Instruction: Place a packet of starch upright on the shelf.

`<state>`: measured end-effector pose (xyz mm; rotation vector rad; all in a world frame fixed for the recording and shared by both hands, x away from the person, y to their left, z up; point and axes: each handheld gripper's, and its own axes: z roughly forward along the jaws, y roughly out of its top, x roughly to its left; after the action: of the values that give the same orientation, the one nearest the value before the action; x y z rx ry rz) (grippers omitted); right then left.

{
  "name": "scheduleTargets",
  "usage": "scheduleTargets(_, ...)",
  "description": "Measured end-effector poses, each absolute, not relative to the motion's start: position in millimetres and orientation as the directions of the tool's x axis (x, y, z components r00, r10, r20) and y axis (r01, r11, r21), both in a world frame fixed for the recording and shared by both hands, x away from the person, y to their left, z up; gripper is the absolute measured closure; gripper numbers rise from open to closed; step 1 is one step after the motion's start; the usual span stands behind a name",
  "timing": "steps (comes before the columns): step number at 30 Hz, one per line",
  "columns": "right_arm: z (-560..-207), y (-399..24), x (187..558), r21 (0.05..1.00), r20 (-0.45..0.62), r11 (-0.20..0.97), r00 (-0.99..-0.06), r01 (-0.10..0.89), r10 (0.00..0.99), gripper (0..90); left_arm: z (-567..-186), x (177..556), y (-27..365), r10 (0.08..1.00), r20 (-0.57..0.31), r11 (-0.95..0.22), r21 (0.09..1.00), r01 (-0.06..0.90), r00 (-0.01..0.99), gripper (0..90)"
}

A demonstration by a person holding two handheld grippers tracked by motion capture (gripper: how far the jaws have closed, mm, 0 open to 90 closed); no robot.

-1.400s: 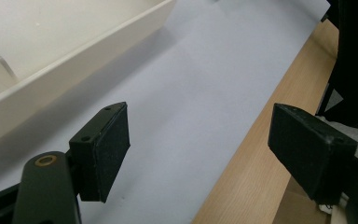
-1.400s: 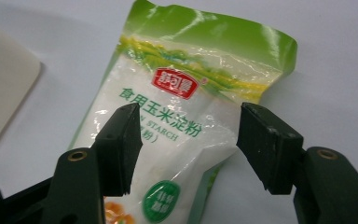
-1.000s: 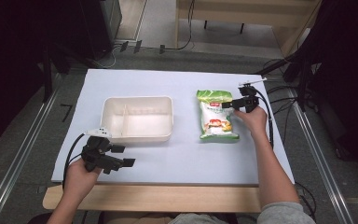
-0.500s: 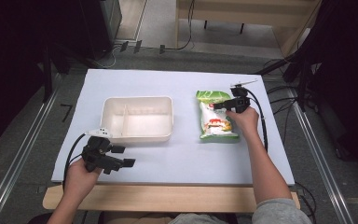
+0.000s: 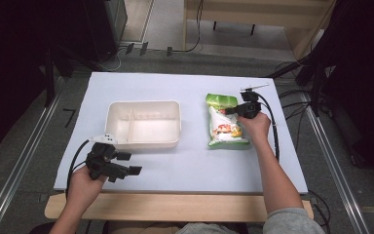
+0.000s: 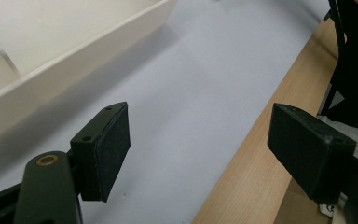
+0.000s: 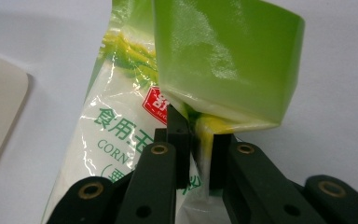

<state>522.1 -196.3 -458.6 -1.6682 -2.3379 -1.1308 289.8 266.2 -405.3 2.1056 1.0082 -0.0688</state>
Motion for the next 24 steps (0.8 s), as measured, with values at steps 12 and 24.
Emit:
scheduleTargets(12, -414, -198, 498, 0.613, 0.405, 0.158, -0.48, 0.774, 0.778, 87.9, -403, 289, 268, 0.633, -0.356, -0.375, 0.636, 0.675, 0.687, 22.3)
scheduleTargets(24, -378, -184, 468, 0.66, 0.402, 0.183, -0.549, 0.728, 0.733, 88.5, -401, 289, 268, 0.63, -0.36, -0.369, 0.641, 0.673, 0.688, 22.4)
